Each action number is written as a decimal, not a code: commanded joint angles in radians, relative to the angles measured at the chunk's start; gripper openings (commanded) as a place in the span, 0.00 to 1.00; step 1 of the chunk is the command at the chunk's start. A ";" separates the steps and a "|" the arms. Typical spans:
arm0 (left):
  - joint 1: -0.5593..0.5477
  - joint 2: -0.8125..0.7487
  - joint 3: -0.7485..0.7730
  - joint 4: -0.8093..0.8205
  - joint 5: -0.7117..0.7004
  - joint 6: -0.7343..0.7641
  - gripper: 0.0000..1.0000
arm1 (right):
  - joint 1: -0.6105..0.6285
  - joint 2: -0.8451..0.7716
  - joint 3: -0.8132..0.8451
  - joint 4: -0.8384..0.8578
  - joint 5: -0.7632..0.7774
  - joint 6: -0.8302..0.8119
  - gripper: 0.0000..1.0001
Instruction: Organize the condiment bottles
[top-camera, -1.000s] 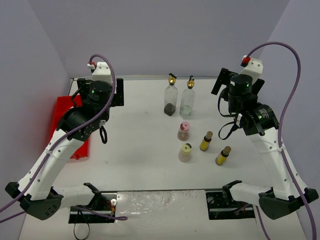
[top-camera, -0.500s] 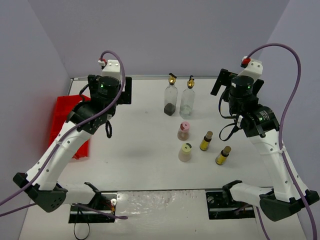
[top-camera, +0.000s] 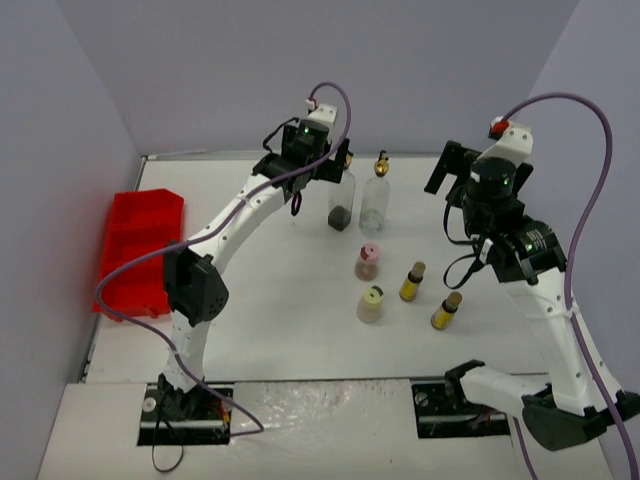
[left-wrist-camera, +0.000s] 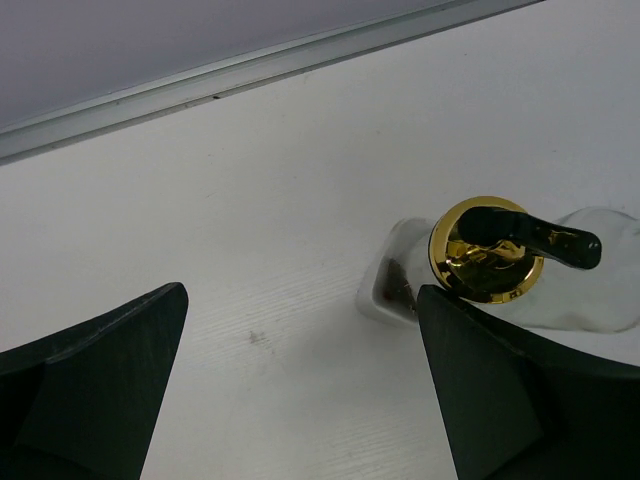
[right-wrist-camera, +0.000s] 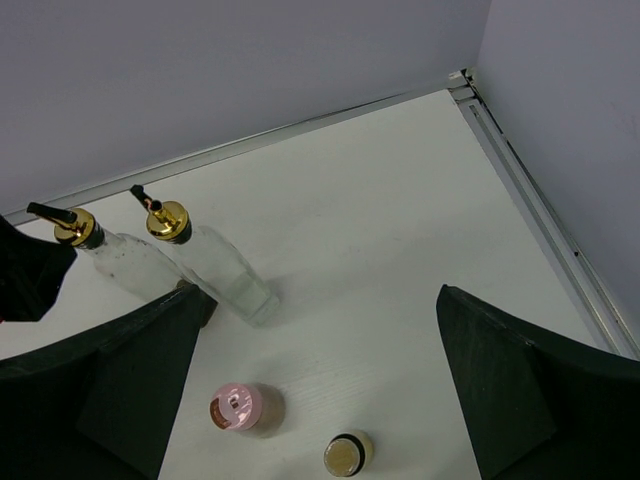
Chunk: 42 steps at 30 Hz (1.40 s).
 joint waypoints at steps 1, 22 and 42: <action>0.017 -0.047 0.045 0.156 0.107 -0.001 0.97 | -0.005 -0.022 -0.006 0.043 0.016 -0.005 1.00; 0.025 -0.154 -0.235 0.340 0.285 -0.037 0.97 | -0.007 0.006 -0.022 0.035 0.011 -0.004 1.00; 0.025 -0.044 -0.224 0.417 0.383 -0.038 0.97 | -0.007 -0.003 -0.026 0.031 0.016 -0.004 1.00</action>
